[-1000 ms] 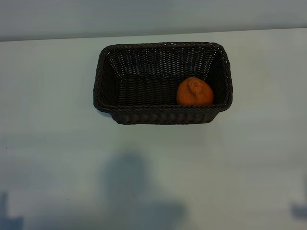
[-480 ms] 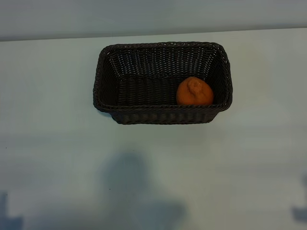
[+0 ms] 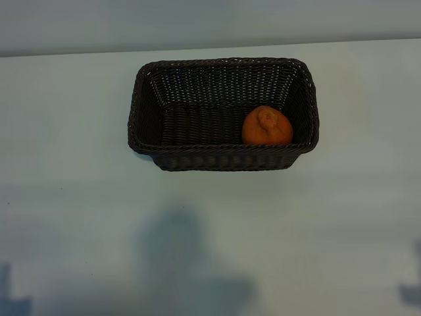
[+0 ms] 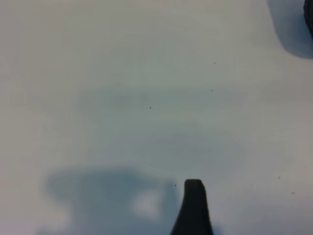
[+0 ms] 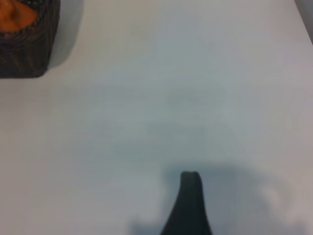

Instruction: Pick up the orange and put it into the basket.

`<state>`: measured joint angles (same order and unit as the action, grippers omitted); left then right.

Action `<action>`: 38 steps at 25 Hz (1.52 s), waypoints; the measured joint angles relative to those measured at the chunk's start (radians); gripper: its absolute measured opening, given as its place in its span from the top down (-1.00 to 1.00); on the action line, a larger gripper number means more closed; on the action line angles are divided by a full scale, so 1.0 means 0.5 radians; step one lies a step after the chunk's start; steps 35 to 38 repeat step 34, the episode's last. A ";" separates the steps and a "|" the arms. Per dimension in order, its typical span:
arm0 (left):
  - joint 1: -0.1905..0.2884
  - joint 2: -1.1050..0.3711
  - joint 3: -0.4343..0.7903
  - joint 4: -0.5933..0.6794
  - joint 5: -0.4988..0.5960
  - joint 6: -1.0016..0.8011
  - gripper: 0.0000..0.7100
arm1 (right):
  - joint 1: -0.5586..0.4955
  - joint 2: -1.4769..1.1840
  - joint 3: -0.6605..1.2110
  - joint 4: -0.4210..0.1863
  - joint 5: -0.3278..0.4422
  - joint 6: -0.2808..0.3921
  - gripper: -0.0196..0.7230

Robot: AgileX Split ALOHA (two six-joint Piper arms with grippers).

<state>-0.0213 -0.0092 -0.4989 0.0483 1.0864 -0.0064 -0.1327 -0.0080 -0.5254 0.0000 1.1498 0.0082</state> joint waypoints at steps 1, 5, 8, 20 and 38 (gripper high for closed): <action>0.000 0.000 0.000 0.000 0.000 0.000 -0.67 | 0.000 0.000 0.000 0.000 0.000 0.000 -0.61; 0.000 0.000 0.000 0.000 0.000 0.000 -0.67 | 0.000 0.000 0.012 0.000 -0.032 0.000 -0.61; 0.000 0.000 0.000 0.000 0.000 0.000 -0.67 | 0.001 0.000 0.059 0.000 -0.105 0.002 -0.61; 0.000 0.000 0.000 0.000 0.000 0.000 -0.67 | 0.002 0.000 0.074 0.014 -0.154 0.013 -0.61; 0.000 0.000 0.000 0.000 0.000 0.000 -0.67 | 0.002 0.000 0.074 0.013 -0.156 0.014 -0.61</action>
